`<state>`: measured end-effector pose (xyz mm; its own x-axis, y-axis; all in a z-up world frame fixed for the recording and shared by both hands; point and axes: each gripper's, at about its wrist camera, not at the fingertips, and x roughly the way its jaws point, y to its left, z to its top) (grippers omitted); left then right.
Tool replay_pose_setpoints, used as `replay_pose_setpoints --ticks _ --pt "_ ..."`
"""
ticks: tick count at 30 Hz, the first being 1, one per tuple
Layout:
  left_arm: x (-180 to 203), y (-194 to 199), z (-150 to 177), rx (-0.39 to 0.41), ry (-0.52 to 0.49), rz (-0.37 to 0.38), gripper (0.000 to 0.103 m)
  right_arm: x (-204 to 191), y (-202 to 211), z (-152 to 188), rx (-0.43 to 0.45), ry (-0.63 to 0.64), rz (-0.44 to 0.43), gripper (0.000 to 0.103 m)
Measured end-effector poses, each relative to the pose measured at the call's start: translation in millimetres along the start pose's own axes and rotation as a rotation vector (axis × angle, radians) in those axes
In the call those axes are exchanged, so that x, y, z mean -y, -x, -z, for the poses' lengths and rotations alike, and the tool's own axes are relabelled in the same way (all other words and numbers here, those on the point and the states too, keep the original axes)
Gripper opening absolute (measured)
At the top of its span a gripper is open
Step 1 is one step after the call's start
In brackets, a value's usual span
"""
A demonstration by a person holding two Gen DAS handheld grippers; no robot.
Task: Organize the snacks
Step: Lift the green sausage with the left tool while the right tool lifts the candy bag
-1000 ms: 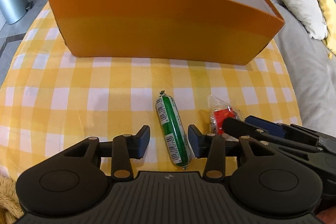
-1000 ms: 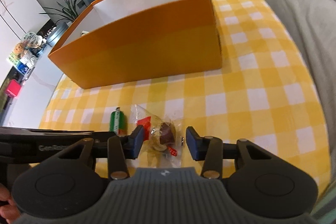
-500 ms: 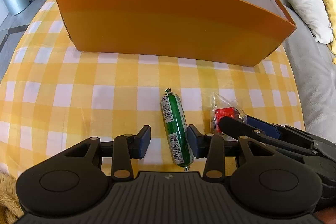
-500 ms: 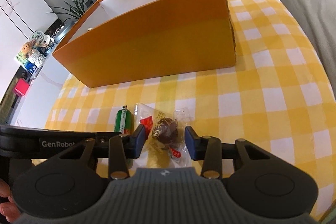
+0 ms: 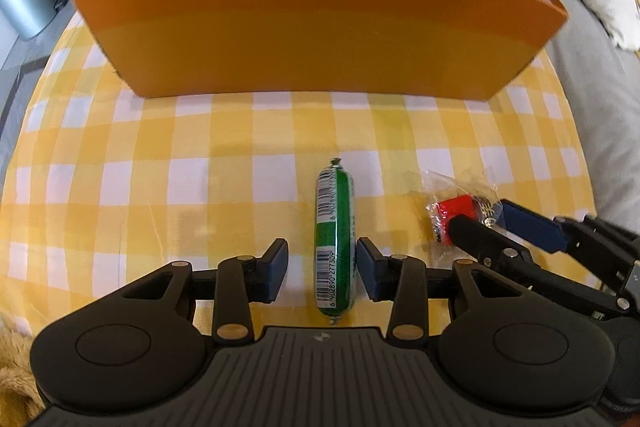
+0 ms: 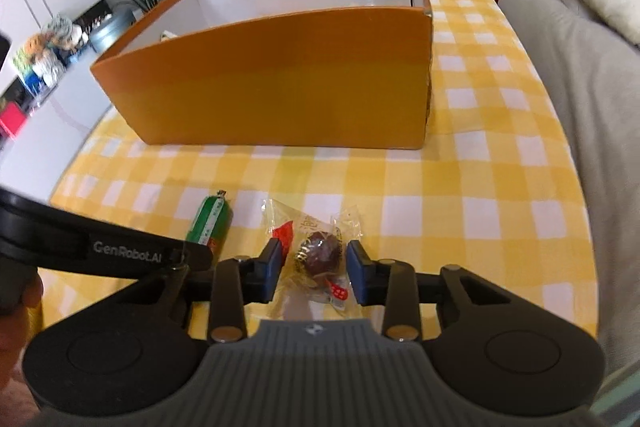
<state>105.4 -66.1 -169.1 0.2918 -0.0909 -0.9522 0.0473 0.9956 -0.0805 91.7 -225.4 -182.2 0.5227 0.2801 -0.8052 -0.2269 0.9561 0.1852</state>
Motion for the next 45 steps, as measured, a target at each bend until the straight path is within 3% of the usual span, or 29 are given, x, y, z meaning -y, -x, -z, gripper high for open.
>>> replay_pose_setpoints --ticks 3,13,19,31,45 --pt "4.6 -3.6 2.1 -0.017 -0.031 -0.021 0.036 -5.9 -2.6 0.6 0.002 0.051 0.019 0.035" --pt "3.2 -10.1 0.1 -0.026 -0.041 -0.041 0.031 2.3 -11.1 -2.4 0.030 -0.009 -0.032 0.048" --pt "5.7 -11.0 -1.6 0.001 -0.066 -0.049 0.031 4.7 -12.5 -3.2 0.033 -0.038 -0.055 0.039" --pt "8.6 -14.7 -5.4 0.025 -0.085 -0.043 0.024 2.4 -12.5 -2.3 0.029 -0.025 -0.057 0.038" --pt "-25.1 32.2 8.7 0.119 -0.017 0.034 0.024 -4.0 4.3 0.4 0.029 0.003 -0.036 0.038"
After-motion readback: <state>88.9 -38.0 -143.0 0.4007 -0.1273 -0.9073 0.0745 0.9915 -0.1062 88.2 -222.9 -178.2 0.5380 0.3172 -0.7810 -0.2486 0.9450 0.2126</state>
